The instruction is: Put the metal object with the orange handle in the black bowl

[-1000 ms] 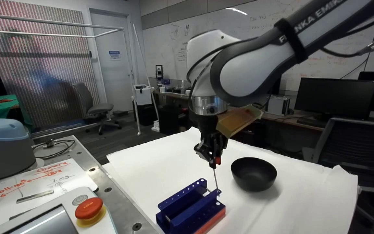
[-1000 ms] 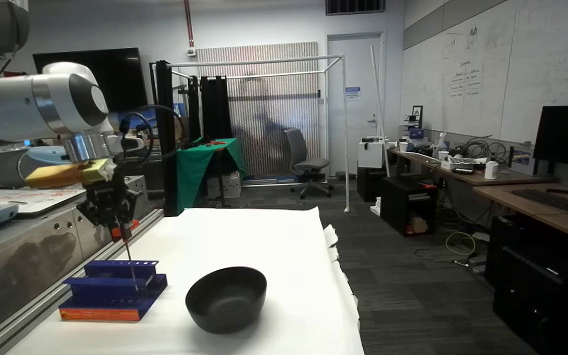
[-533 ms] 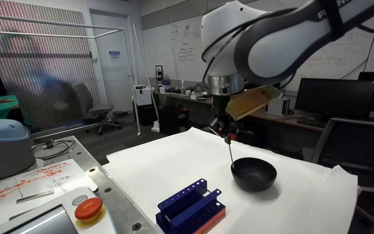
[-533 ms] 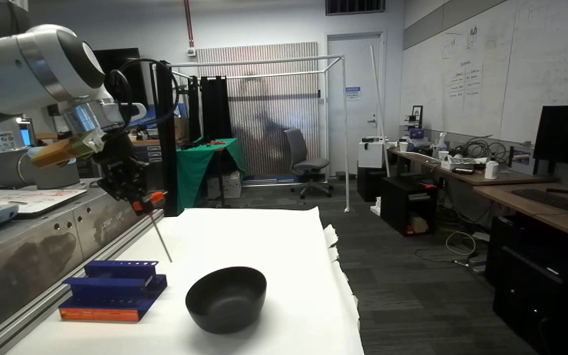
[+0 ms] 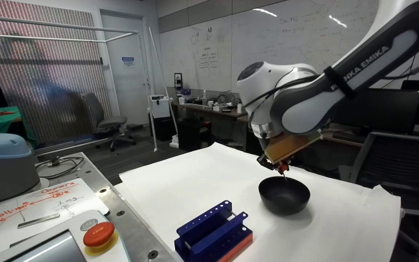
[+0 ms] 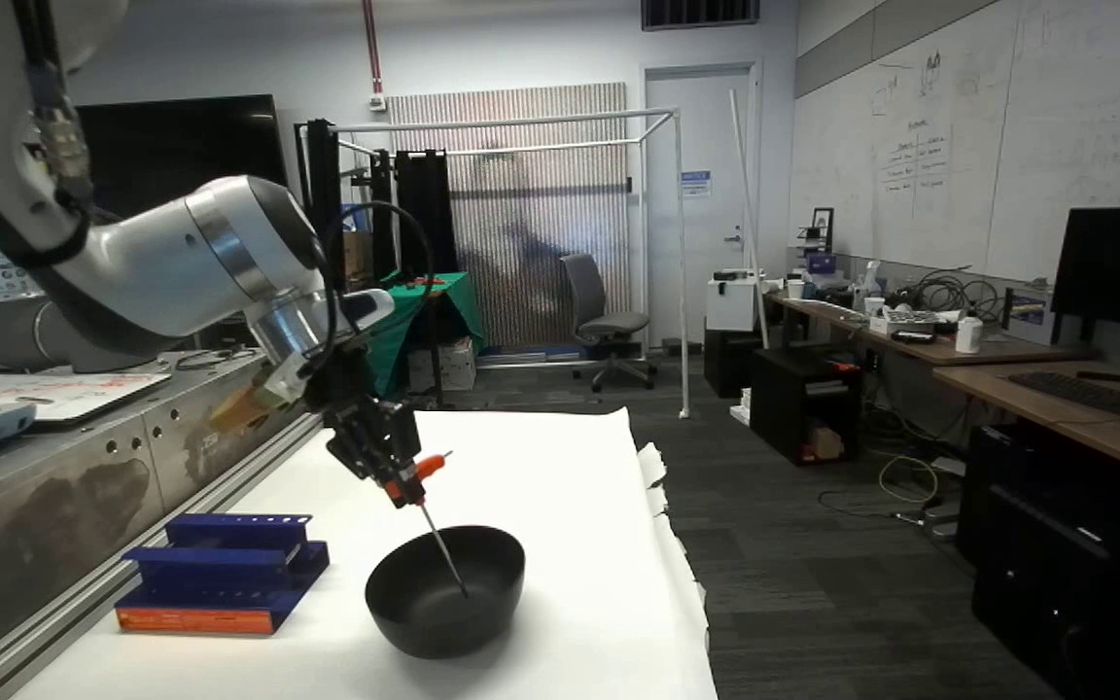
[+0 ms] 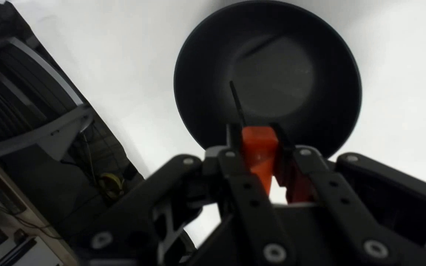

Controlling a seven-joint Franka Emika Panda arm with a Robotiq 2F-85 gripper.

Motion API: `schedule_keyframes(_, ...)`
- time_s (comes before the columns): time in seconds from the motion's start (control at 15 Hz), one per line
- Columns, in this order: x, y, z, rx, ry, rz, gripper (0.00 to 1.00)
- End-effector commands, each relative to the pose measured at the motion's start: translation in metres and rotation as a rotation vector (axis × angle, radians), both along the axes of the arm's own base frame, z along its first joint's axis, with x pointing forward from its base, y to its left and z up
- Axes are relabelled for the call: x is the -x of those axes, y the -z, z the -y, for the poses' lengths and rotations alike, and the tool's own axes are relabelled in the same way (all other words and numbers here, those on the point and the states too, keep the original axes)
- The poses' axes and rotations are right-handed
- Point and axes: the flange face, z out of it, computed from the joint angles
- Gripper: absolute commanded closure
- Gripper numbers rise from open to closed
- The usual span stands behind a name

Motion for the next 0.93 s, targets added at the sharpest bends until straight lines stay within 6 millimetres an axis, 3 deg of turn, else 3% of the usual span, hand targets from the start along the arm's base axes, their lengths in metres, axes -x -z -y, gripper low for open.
schedule_keyframes(0.0, -0.014, 0.021, 0.012, 0.005, 0.044, 0.004, 0.88)
schedule_keyframes(0.07, -0.015, 0.027, 0.014, 0.002, 0.045, -0.002, 0.86)
schedule_keyframes(0.13, -0.016, 0.030, 0.013, -0.011, 0.044, -0.013, 0.53)
schedule_keyframes(0.2, -0.016, 0.031, 0.011, -0.025, 0.042, -0.013, 0.53)
schedule_keyframes(0.4, -0.014, 0.024, 0.005, -0.112, 0.029, 0.000, 0.30)
schedule_keyframes(0.67, -0.003, 0.000, 0.018, -0.338, 0.022, 0.062, 0.01)
schedule_keyframes(0.87, 0.021, -0.028, 0.025, -0.469, -0.011, 0.128, 0.00)
